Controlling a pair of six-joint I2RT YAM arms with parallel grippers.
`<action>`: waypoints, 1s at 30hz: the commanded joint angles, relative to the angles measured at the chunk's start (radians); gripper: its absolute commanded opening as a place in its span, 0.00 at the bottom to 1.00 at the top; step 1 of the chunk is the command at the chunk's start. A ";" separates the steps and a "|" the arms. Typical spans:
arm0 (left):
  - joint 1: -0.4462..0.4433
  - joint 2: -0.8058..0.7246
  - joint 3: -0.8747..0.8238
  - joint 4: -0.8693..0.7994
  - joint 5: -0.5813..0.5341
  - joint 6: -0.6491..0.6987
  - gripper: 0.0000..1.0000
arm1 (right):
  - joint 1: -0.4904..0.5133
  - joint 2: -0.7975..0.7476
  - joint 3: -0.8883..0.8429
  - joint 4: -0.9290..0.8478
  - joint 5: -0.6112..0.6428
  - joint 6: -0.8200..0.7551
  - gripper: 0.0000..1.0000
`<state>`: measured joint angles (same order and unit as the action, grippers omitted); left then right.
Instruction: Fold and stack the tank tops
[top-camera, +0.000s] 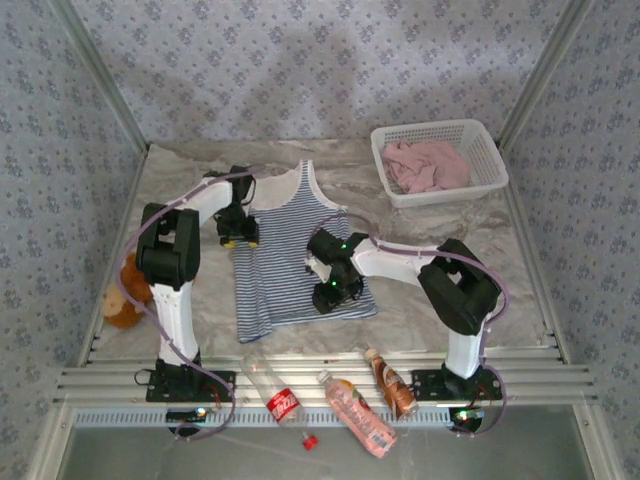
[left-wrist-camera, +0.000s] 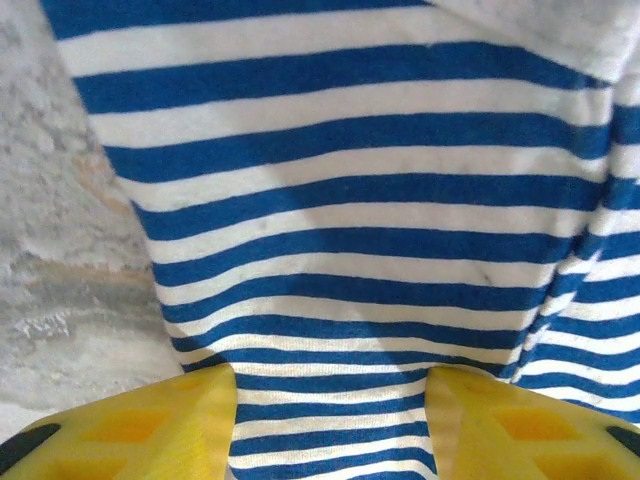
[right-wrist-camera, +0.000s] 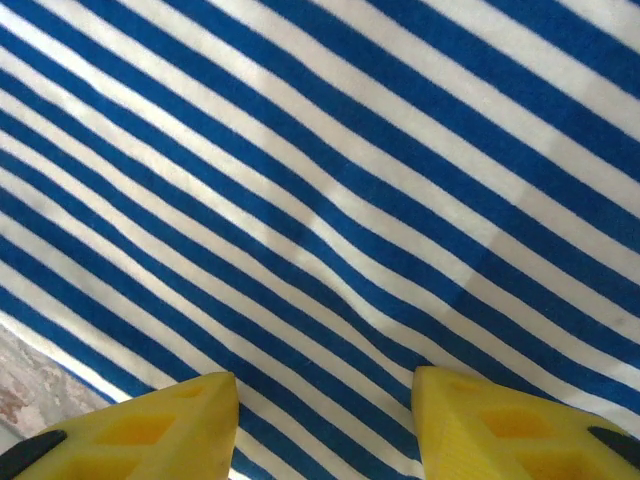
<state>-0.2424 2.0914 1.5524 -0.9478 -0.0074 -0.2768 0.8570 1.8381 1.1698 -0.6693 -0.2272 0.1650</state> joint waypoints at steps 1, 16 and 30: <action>0.003 0.035 0.040 -0.039 -0.036 0.014 0.53 | -0.031 -0.030 0.004 -0.056 -0.008 0.005 0.52; -0.182 -0.259 -0.094 0.033 0.100 -0.253 0.54 | -0.361 -0.008 0.238 0.016 0.071 0.093 0.54; -0.655 -0.227 -0.125 0.328 0.111 -0.576 0.54 | -0.432 0.361 0.627 0.007 0.104 0.043 0.49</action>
<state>-0.8448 1.8217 1.4025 -0.7025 0.1051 -0.7811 0.4362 2.1654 1.7401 -0.6403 -0.1520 0.2268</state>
